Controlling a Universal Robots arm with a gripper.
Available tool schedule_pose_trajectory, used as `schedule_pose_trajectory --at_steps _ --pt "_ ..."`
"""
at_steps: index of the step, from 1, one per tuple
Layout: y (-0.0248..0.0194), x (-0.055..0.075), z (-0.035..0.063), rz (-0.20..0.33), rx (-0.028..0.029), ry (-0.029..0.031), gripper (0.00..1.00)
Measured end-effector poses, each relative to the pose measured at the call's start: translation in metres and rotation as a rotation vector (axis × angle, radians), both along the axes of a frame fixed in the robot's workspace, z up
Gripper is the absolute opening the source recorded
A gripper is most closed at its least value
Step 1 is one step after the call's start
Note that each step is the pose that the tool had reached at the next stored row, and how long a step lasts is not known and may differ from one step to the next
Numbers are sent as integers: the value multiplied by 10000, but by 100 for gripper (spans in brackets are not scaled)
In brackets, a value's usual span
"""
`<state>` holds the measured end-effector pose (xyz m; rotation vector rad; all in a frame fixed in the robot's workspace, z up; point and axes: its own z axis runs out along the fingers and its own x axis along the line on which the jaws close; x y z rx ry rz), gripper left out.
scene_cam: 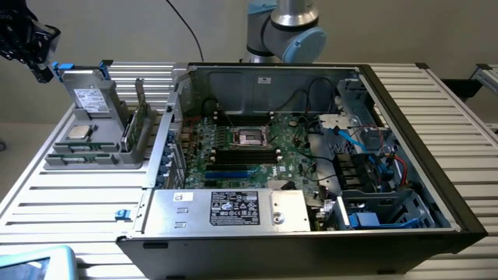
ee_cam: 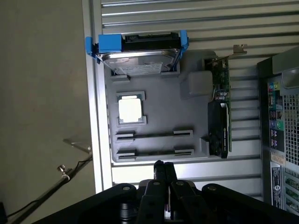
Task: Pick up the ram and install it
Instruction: 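Pick up the ram and move it above insertion slot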
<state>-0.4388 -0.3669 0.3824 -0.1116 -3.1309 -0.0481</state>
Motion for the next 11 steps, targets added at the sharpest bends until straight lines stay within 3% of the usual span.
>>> schedule_pose_trajectory --at_steps 5,11 --pt "3 -6 -1 175 -1 1 11" --pt "3 -6 -2 1243 0 -1 11"
